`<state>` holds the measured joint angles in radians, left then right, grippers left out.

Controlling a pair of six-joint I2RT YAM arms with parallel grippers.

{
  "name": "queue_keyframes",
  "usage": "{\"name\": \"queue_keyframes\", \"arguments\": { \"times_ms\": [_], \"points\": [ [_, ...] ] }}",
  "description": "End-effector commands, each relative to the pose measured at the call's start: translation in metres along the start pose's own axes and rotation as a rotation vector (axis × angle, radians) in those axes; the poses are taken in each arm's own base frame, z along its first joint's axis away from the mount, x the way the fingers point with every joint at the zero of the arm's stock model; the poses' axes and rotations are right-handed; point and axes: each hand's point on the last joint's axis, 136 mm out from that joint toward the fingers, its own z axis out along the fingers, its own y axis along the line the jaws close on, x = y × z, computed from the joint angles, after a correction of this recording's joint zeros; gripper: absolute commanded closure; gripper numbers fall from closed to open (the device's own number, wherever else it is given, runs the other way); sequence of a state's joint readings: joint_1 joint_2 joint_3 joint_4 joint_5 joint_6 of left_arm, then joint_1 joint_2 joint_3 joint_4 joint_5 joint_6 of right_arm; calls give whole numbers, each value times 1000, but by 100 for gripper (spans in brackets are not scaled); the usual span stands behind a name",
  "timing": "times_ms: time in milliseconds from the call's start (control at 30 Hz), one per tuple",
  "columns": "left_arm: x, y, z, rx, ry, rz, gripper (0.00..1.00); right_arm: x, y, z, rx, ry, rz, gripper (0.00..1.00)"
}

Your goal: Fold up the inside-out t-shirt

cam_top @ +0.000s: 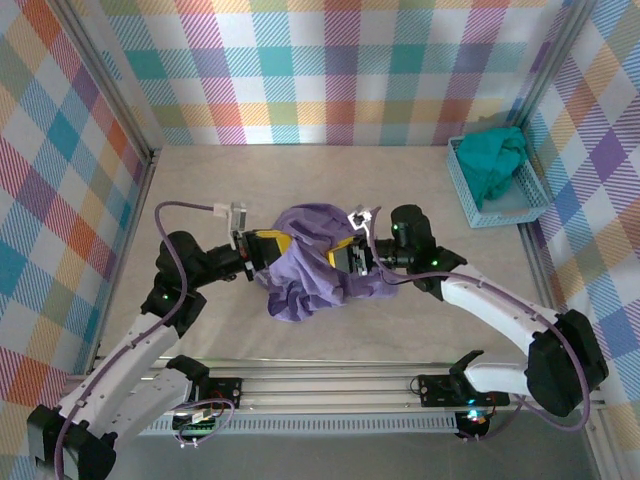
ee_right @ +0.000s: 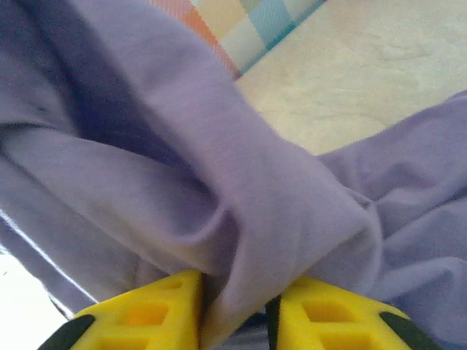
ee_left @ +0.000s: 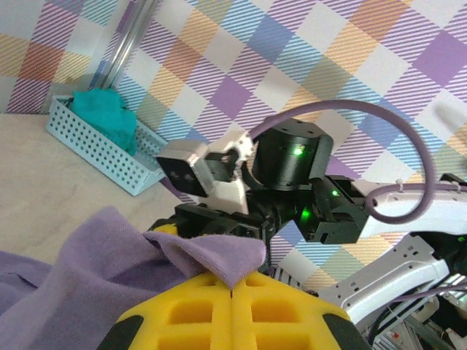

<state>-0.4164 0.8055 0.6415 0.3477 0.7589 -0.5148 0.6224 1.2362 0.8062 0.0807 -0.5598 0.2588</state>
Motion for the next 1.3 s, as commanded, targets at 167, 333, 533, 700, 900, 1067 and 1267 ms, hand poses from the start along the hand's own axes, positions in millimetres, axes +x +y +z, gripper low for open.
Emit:
{"name": "queue_keyframes", "arguments": {
  "times_ms": [167, 333, 533, 700, 900, 1067, 1267],
  "points": [
    [-2, -10, -2, 43, -9, 97, 100, -22, 10, -35, 172, -30, -310, 57],
    [-1, -10, -1, 36, 3, 98, 100, -33, 47, -35, 47, -77, -456, 57],
    [2, -8, 1, 33, 17, 92, 100, -48, 72, -18, -62, -85, -547, 57],
    [5, -6, 2, 26, 29, 92, 100, -62, 79, -8, -96, -94, -571, 57],
    [8, -4, 3, 12, 36, 90, 100, -65, 87, -6, -146, -85, -580, 80],
    [8, 15, 2, -98, 32, 81, 100, -68, 101, -15, -195, -91, -572, 100],
    [18, 74, -9, -451, 106, 17, 90, -76, 125, -16, -308, -63, -455, 100]
  ]
}}
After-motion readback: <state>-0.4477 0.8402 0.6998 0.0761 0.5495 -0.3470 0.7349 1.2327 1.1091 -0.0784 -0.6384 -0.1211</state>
